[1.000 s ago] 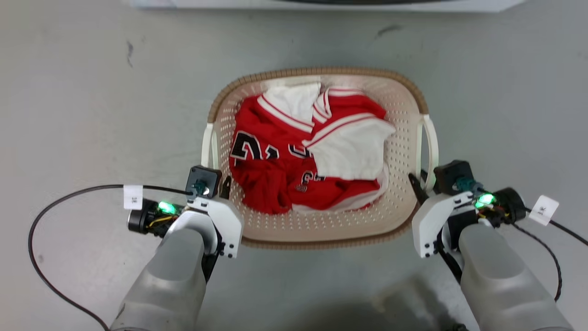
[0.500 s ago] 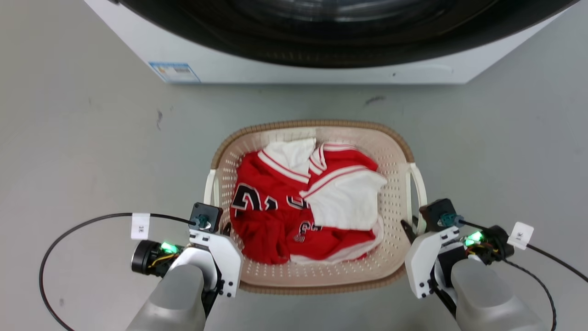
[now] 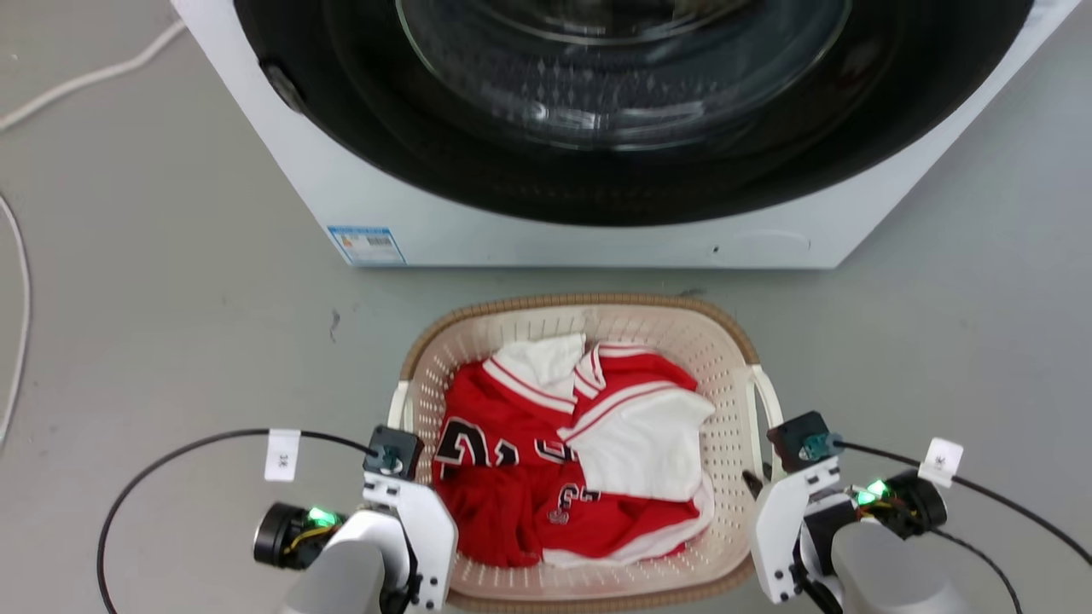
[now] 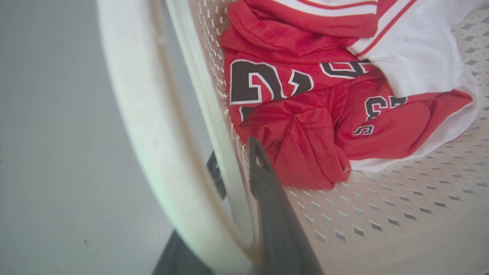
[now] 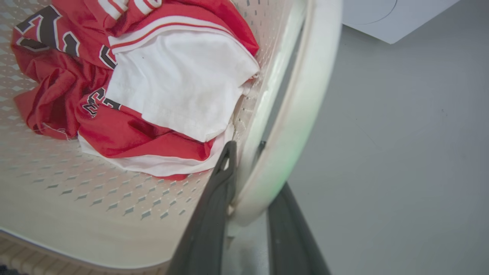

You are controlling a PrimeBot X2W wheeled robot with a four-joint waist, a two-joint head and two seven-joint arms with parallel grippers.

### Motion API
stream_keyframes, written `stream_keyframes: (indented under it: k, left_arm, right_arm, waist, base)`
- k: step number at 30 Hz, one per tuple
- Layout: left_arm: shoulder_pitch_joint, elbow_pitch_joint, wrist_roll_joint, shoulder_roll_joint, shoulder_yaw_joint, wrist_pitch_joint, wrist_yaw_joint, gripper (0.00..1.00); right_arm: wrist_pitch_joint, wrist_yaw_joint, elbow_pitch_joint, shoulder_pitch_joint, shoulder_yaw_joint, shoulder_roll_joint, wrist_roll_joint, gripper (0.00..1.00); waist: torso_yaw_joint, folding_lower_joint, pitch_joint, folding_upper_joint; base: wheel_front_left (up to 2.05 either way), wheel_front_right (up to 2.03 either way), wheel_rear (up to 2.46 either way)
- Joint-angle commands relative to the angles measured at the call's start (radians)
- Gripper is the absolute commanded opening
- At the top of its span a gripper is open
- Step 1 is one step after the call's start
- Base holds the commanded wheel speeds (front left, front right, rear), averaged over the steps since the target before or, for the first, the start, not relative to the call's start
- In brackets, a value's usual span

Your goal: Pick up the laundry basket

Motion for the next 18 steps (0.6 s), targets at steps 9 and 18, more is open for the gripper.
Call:
stream_keyframes:
  k: [9,18]
  left_arm:
    - [0.089,-0.025,-0.117,-0.002,-0.12,0.094,-0.009,0.0]
    - [0.136,-0.042,-0.218,-0.003,-0.212,0.158,-0.01,0.0]
  right_arm:
    - [0.073,-0.001,0.005,0.076,0.067,-0.007,0.073,0.0]
    - [0.131,-0.001,0.006,0.132,0.124,-0.013,0.143,0.0]
  waist:
    - [0.001,0.0002,-0.146,0.0]
    - [0.009,0.0002,-0.234,0.0]
  base:
    - [0.0,0.0,0.0]
    - [0.0,0.0,0.0]
